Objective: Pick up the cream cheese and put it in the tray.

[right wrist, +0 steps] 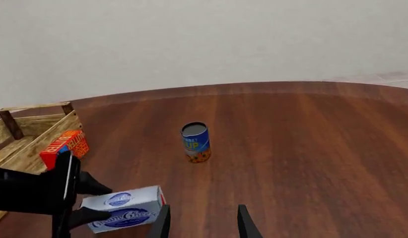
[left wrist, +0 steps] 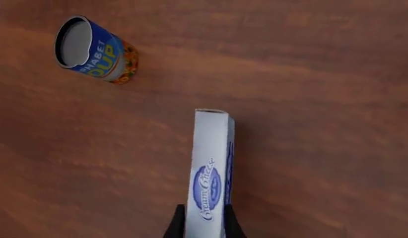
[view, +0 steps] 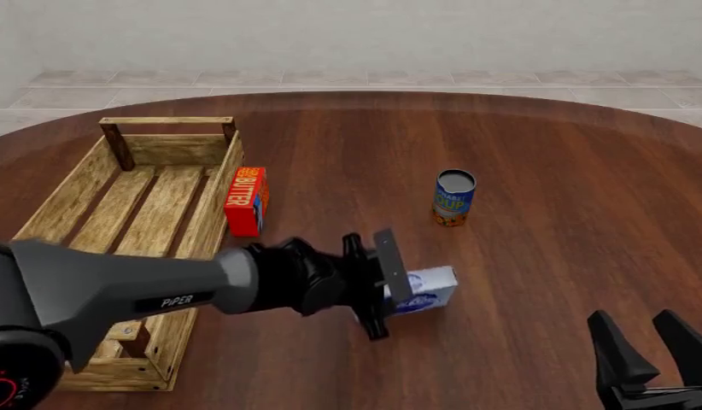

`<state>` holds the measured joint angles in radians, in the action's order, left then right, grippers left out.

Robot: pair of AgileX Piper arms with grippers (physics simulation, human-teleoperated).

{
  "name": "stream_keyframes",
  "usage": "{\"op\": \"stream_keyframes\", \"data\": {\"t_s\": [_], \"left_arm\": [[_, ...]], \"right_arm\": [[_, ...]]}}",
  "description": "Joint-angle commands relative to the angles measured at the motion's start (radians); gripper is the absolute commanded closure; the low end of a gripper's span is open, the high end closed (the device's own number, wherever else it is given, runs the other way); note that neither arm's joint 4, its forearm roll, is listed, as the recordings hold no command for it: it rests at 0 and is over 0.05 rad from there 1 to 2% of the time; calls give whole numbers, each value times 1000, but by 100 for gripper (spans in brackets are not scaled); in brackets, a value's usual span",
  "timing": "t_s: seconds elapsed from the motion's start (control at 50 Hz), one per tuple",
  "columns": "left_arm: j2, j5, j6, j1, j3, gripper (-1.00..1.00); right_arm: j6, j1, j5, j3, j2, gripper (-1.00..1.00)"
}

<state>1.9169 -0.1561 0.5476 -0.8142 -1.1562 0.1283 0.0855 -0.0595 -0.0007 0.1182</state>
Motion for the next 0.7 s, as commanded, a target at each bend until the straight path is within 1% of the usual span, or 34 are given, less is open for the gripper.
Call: {"op": "stream_keyframes", "data": {"t_s": [0.02,0.06,0.12,0.18,0.32,0.34,0.36,0.4,0.44,0.46,0.52,0.56,0.62,0.64,0.68,0.7], "left_arm": [[-90,17,-1,-38,79,100],[-105,18,-7,-43,87,100],[-134,14,-35,-42,95,100],[-171,12,-75,-50,105,100],[-237,12,-108,-41,123,100],[-264,8,-123,-52,127,100],[-288,10,-120,-54,130,100],[-298,-13,-154,-36,104,100],[-309,-13,-139,-34,109,100],[-324,-26,-162,-28,98,100],[-344,-38,-157,-7,83,100],[-360,-51,-166,0,79,100],[-374,-54,-172,12,81,100],[-408,-54,-192,22,82,100],[-425,-42,-186,22,93,100],[-430,-65,-224,31,79,100]], "right_arm": [[0,-1,2,0,-3,-100],[0,-1,2,0,-3,-100],[-1,-2,2,0,-4,-100],[-2,-2,3,0,-5,-100],[-2,-2,2,0,-3,-100],[-2,-1,2,0,-3,-100],[-3,-1,2,0,-3,-100],[-3,-1,1,0,-2,-100],[-3,-2,1,0,-2,-100],[-2,-2,1,0,-2,-100],[-2,-2,3,0,-5,-100],[-2,-1,2,0,-3,-100],[-2,0,2,0,-3,-100],[-2,0,3,0,-5,-100],[-2,0,3,0,-6,-100],[-1,-1,3,0,-6,-100]]}}
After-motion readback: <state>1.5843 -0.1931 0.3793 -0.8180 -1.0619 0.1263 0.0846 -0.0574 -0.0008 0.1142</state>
